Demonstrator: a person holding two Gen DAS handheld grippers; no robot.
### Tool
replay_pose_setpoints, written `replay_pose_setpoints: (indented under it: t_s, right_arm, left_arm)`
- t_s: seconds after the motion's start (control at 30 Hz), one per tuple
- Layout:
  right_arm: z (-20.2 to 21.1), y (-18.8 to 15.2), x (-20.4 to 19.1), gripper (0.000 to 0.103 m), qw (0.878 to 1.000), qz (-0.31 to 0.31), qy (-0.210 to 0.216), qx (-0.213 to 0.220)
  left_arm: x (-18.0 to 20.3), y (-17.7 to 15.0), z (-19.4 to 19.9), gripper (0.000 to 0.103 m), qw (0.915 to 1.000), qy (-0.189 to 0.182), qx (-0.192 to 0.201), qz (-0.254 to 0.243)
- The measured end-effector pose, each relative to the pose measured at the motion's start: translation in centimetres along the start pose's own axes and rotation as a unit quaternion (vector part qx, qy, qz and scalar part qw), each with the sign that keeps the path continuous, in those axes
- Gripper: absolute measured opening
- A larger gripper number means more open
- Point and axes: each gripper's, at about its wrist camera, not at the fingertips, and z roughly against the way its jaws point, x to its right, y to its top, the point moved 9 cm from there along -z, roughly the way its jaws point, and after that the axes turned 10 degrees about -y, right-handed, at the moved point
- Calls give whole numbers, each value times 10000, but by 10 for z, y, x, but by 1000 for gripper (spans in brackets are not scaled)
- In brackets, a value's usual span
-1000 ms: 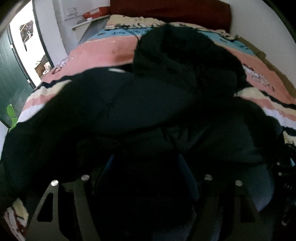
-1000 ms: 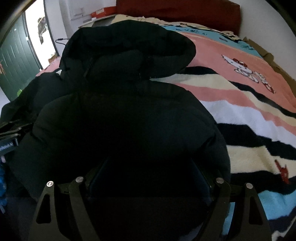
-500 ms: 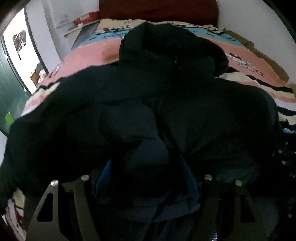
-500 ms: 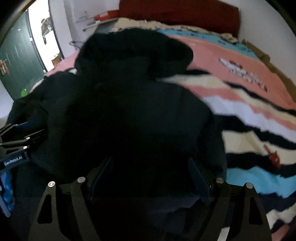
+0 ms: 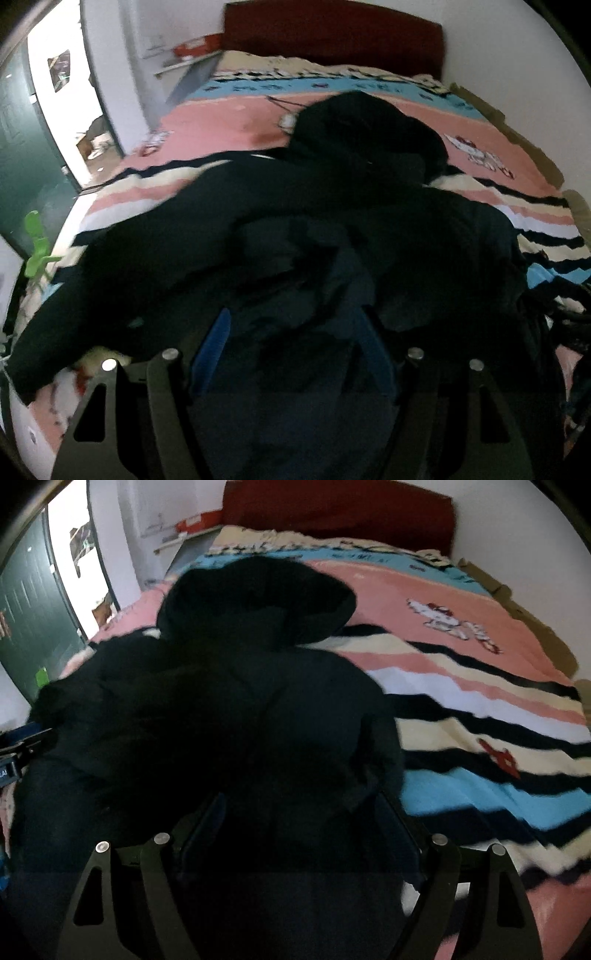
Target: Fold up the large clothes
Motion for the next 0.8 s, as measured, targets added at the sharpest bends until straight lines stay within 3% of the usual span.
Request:
replay_pose_setpoints:
  t_s: [0.2, 0.47, 0.67, 0.8]
  right_arm:
    - [57, -15, 8, 85, 9996, -184, -25, 235]
    - [91, -38, 8, 86, 9978, -584, 7, 310]
    - [97, -47, 2, 86, 9972, -698, -99, 257]
    - [94, -46, -5, 86, 9975, -644, -217, 212]
  left_arm:
    - [-65, -28, 58, 69, 9987, 388, 237, 243]
    - [-192, -90, 100, 69, 9899, 364, 201, 1354]
    - [-286, -140, 114, 69, 9626, 113, 399, 2679]
    - [-330, -161, 106, 68, 9346, -160, 597, 3504]
